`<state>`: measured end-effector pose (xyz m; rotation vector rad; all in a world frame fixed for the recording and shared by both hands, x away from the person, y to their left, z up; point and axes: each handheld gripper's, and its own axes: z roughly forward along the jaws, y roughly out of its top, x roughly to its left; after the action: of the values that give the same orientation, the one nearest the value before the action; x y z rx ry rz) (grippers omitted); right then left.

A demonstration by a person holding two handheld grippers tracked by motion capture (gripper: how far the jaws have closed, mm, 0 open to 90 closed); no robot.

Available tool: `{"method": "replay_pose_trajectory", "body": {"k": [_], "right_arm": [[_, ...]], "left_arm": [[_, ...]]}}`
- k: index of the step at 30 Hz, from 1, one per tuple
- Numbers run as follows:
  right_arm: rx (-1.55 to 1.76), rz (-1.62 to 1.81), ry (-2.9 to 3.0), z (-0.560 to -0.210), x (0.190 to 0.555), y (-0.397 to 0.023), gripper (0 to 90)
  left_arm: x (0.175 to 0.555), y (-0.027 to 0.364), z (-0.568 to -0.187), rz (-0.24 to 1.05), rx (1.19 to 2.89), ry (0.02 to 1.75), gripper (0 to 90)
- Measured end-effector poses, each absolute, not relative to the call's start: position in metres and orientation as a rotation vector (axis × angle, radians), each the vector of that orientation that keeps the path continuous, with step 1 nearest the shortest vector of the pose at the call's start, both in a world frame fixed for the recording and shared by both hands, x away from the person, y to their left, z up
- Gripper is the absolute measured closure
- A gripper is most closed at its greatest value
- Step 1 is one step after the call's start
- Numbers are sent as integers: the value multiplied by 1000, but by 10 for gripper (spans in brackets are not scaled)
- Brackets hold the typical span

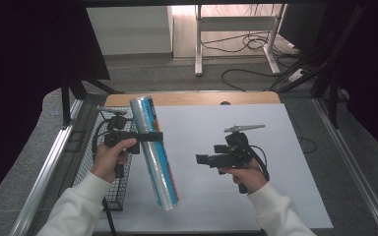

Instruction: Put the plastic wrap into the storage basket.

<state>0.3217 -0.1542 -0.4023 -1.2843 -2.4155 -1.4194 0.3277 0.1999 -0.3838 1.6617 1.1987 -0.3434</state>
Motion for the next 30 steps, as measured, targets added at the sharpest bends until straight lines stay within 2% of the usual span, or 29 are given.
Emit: {"method": "replay_pose_trajectory", "body": {"k": [16, 30], "right_arm": [[-1501, -1442, -2273, -435, 325, -222, 96], [-1572, -1414, -2257, -448, 329, -237, 100]], "left_arm": [[323, 239, -348, -225, 1763, 1262, 321], [314, 281, -321, -133, 1788, 1322, 321]]}}
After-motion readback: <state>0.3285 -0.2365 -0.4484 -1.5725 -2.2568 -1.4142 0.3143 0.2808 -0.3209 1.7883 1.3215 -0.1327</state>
